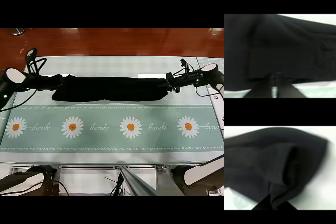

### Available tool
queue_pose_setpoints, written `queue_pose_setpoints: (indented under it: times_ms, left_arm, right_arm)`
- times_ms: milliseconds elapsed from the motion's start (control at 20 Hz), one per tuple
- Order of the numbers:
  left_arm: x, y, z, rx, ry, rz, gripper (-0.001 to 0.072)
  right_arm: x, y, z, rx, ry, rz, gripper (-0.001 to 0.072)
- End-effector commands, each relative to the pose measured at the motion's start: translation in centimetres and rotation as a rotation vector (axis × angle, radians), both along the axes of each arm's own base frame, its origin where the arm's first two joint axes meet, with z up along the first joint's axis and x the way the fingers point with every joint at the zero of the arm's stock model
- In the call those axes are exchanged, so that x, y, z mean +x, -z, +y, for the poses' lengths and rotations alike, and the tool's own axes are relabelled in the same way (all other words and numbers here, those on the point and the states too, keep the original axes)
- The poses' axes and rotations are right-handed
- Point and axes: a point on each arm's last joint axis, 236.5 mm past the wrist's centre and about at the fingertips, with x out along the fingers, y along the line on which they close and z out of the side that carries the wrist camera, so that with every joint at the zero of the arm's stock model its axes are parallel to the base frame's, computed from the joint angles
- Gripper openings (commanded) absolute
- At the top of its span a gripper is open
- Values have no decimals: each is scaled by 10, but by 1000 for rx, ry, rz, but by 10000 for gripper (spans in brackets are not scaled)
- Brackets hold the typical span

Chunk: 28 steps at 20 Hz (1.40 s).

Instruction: Fold the shirts.

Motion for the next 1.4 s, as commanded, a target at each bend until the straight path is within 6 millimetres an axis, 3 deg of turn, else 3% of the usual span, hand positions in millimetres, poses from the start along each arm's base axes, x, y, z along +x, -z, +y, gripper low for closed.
queue_pose_setpoints:
  times_ms: [0,150,300,550,700,800,900,1000,1100,1200,1250,1350]
  left_arm:
    - [-7,-9,-54,-41,126,-36,21]
    - [-21,-13,-106,-61,233,-52,21]
    - [-43,-8,-163,-68,359,-35,20]
    - [-67,12,-277,-108,553,36,20]
    - [-105,34,-355,-166,692,131,20]
    - [-143,48,-404,-229,769,210,20]
    - [-188,59,-439,-290,835,306,20]
    - [-238,74,-453,-281,929,400,21]
    - [-257,77,-456,-268,974,422,21]
    - [-233,63,-448,-288,943,397,22]
    - [-210,53,-438,-300,917,376,22]
    - [-147,31,-399,-328,824,331,21]
  right_arm:
    - [-37,-50,-1,-125,-143,-48,37]
    - [-75,-101,-23,-314,-109,-147,37]
    - [-128,-148,-17,-374,-72,-266,38]
    - [-201,-185,3,-373,23,-370,37]
    - [-226,-196,10,-363,43,-387,37]
    - [-233,-202,13,-356,53,-403,38]
    - [-235,-204,15,-350,59,-403,38]
    - [-235,-205,15,-349,60,-406,38]
    - [-234,-205,15,-349,65,-403,37]
    - [-231,-206,13,-345,88,-405,38]
    - [-230,-208,13,-343,94,-408,38]
    - [-229,-212,18,-319,91,-411,38]
